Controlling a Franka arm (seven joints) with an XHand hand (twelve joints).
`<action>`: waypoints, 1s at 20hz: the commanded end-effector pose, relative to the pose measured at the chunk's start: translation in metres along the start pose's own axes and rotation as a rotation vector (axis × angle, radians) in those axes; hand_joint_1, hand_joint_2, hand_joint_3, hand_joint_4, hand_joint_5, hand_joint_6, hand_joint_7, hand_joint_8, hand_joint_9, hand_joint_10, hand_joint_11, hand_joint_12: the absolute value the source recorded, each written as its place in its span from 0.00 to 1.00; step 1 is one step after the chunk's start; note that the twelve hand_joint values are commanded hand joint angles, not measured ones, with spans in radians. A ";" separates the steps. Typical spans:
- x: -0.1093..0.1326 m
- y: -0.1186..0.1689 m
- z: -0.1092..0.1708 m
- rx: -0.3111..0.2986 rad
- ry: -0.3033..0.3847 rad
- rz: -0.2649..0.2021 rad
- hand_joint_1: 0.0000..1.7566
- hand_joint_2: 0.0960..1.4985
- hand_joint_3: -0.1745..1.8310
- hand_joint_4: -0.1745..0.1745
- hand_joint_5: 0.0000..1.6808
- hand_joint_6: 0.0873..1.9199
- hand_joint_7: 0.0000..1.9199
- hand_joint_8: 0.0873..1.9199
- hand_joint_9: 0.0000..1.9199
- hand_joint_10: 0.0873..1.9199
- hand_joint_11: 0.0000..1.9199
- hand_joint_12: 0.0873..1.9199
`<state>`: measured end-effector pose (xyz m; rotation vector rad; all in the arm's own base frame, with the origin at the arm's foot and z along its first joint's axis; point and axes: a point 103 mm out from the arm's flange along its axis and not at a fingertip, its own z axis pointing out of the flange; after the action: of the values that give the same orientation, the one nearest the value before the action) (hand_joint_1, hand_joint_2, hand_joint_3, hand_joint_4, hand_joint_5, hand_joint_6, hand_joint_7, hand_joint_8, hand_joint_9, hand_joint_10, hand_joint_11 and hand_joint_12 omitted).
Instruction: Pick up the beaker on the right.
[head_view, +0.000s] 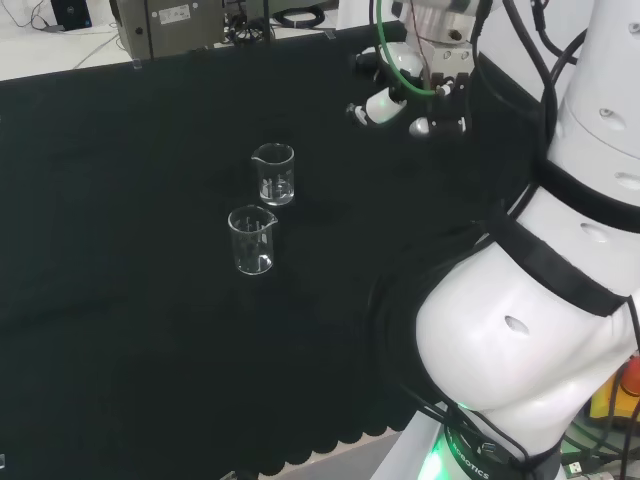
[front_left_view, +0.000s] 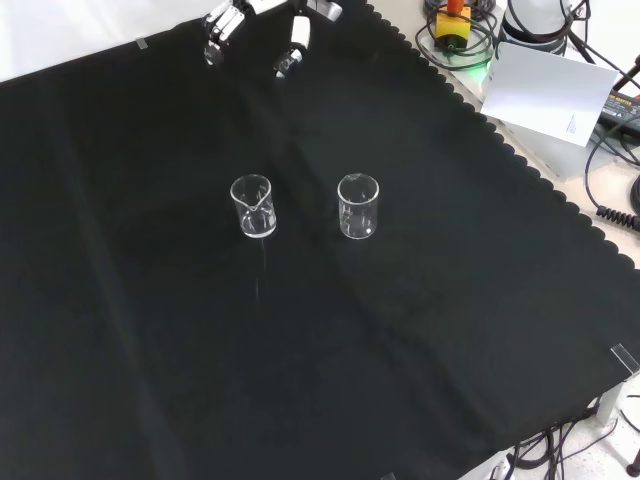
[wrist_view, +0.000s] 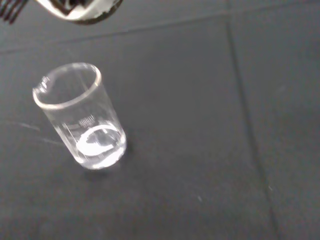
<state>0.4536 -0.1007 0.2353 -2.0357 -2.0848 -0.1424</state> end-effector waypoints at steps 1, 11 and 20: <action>0.002 0.051 0.071 -0.013 0.165 -0.151 0.47 0.38 0.43 0.39 0.26 0.00 0.16 0.32 0.26 0.30 0.12 0.70; 0.006 0.062 0.098 0.023 0.231 -0.203 0.45 0.36 0.43 0.38 0.22 0.00 0.10 0.31 0.22 0.29 0.11 0.69; 0.010 0.078 0.115 0.029 0.311 -0.225 0.44 0.34 0.42 0.38 0.20 0.00 0.10 0.30 0.22 0.29 0.10 0.70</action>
<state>0.5129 -0.0661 0.1295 -1.6745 -2.0958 -0.3925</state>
